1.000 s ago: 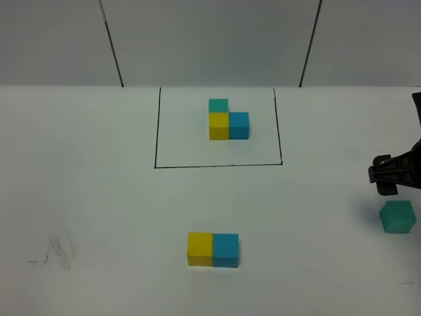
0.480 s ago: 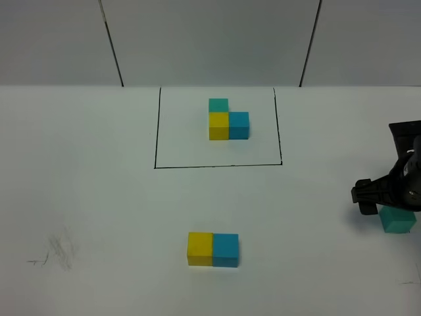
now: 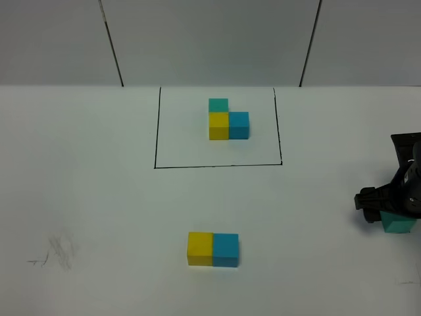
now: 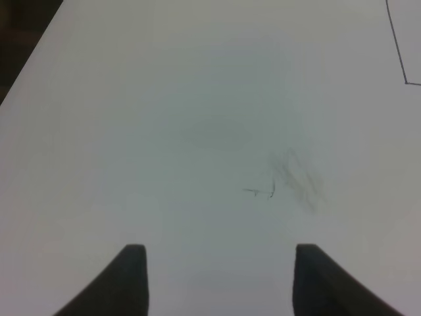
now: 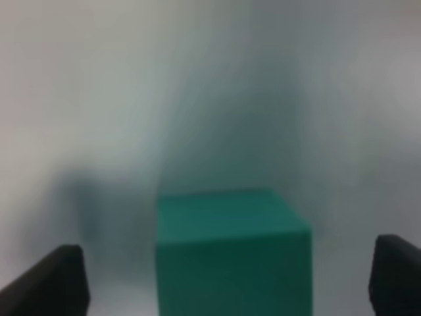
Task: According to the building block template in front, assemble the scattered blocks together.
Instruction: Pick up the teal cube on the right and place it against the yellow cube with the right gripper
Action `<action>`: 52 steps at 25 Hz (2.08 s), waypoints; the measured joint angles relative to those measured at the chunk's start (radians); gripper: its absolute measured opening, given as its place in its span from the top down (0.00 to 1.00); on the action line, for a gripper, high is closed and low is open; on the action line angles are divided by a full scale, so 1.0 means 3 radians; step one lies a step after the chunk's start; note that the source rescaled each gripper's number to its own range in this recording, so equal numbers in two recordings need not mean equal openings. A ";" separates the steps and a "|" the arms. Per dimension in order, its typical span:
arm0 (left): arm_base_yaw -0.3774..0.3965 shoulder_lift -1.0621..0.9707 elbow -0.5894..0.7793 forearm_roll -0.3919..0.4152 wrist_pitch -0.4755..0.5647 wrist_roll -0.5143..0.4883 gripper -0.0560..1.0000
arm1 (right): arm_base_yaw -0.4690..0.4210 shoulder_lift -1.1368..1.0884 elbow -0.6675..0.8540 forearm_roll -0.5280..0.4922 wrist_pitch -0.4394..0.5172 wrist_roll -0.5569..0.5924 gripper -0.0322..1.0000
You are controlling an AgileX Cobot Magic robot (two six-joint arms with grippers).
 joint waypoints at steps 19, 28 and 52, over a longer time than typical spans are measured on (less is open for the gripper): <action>0.0000 0.0000 0.0000 0.0000 0.0000 0.0000 0.84 | 0.0079 -0.0215 0.0000 0.0001 0.0122 -0.0023 0.72; 0.0000 0.0000 0.0000 0.0000 0.0000 0.0000 0.84 | 0.0977 -0.0671 -0.0426 0.0109 0.0786 0.0291 0.72; 0.0000 0.0000 0.0004 0.0000 0.0000 0.0001 0.84 | 0.2325 0.1148 -0.2923 0.0445 0.1720 0.1261 0.72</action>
